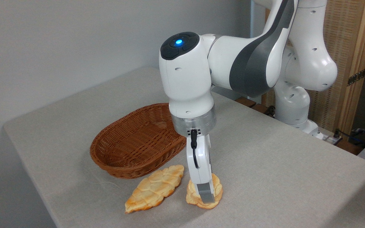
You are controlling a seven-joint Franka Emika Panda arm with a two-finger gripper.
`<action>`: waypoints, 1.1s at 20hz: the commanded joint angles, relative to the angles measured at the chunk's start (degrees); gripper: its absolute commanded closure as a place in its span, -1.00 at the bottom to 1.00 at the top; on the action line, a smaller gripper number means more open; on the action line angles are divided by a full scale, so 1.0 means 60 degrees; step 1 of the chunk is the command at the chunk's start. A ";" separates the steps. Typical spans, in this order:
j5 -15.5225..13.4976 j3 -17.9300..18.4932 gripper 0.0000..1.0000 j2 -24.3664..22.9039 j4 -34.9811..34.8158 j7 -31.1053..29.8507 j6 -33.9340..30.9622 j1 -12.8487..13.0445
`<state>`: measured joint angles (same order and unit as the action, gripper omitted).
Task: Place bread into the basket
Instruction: 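Lift the round bun and carry it into the wicker basket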
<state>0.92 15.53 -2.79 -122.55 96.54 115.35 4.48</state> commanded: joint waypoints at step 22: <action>-0.1368 -0.1458 -0.39 -0.0604 0.1249 -0.4147 -0.0021 0.0132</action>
<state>-5.54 10.09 -6.47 -116.43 78.76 115.43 5.08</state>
